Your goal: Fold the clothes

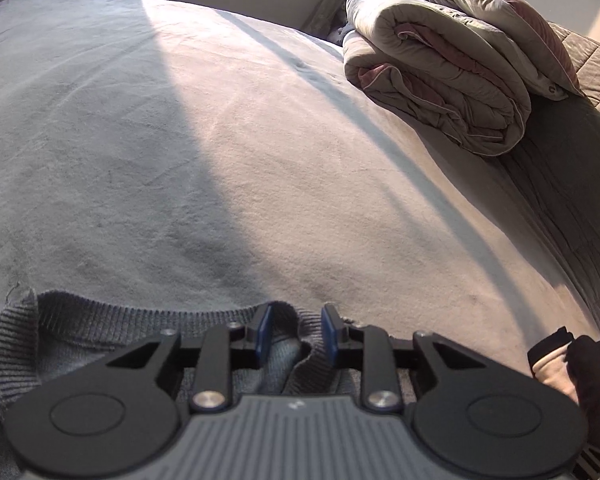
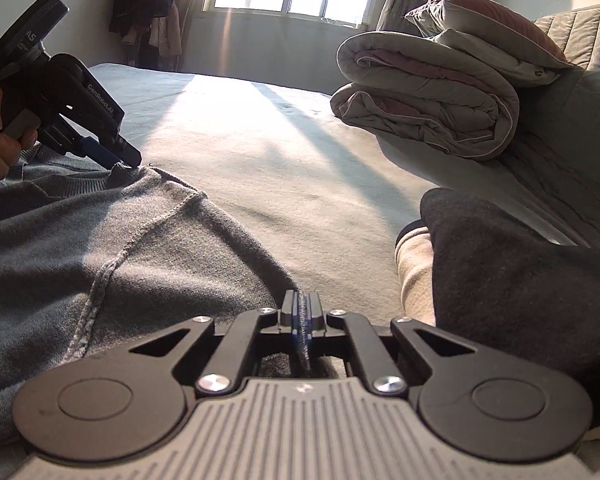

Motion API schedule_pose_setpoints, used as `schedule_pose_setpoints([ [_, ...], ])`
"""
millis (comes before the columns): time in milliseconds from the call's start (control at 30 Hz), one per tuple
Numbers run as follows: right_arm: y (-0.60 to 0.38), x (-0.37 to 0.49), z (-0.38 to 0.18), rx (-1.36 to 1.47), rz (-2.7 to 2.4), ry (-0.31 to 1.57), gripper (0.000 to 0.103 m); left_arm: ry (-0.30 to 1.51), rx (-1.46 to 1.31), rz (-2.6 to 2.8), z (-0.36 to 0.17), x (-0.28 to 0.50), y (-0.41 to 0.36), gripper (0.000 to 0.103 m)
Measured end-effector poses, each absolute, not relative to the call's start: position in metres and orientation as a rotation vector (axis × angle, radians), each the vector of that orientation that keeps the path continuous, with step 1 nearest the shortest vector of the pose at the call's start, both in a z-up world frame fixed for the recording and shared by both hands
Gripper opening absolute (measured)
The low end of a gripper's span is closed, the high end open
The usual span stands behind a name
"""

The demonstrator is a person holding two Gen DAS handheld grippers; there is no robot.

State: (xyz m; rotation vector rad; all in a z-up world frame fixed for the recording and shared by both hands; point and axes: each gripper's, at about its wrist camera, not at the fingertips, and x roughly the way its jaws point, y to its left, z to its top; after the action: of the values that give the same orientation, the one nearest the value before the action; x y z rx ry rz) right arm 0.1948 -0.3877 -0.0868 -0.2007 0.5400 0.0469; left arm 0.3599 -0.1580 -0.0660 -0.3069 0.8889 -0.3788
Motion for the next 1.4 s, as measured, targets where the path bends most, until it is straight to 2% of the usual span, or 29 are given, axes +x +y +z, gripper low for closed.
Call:
schedule_pose_setpoints([
  [100,-0.391,0.195,-0.084,-0.172,0.077,0.552,0.011,0.911,-0.365,-0.418,-0.068,0.362,-0.157,0.021],
  [133,-0.393,0.195,-0.083,-0.156,0.091,0.556,0.014,0.916,-0.388,-0.431,-0.070,0.362,-0.158,0.007],
  [167,-0.394,0.194,-0.083,-0.148,0.102,0.558,0.015,0.911,-0.390,-0.434,-0.070,0.362,-0.159,0.001],
  [300,-0.391,0.194,-0.085,-0.171,0.091,0.549,0.016,0.807,-0.286,-0.377,-0.066,0.361,-0.166,0.001],
  [367,-0.391,0.193,-0.083,-0.166,0.075,0.538,0.008,0.779,-0.280,-0.359,-0.070,0.365,-0.167,0.001],
  [533,-0.394,0.193,-0.082,-0.140,0.083,0.541,0.008,0.734,-0.212,-0.332,-0.084,0.369,-0.174,0.002],
  [700,-0.401,0.190,-0.071,-0.063,0.159,0.572,0.023,0.708,-0.176,-0.310,-0.072,0.356,-0.176,0.003],
  [767,-0.409,0.187,-0.062,0.006,0.214,0.579,0.038,0.697,-0.162,-0.304,-0.063,0.347,-0.176,0.004],
  [800,-0.414,0.186,-0.058,0.039,0.242,0.584,0.038,0.687,-0.149,-0.303,-0.057,0.341,-0.176,0.004],
  [1000,-0.429,0.179,-0.045,0.142,0.327,0.606,0.039,0.709,-0.128,-0.405,-0.040,0.296,-0.172,0.017],
  [1133,-0.420,0.184,-0.048,0.185,0.322,0.655,0.040,0.748,-0.134,-0.411,-0.033,0.260,-0.153,0.031],
  [1200,-0.411,0.185,-0.050,0.192,0.314,0.700,0.040,0.753,-0.139,-0.403,-0.026,0.246,-0.135,0.034],
  [1267,-0.401,0.183,-0.051,0.189,0.312,0.749,0.040,0.763,-0.148,-0.381,-0.020,0.233,-0.110,0.045],
  [1400,-0.377,0.177,-0.044,0.172,0.298,0.793,0.041,0.778,-0.183,-0.338,-0.013,0.214,-0.057,0.049],
])
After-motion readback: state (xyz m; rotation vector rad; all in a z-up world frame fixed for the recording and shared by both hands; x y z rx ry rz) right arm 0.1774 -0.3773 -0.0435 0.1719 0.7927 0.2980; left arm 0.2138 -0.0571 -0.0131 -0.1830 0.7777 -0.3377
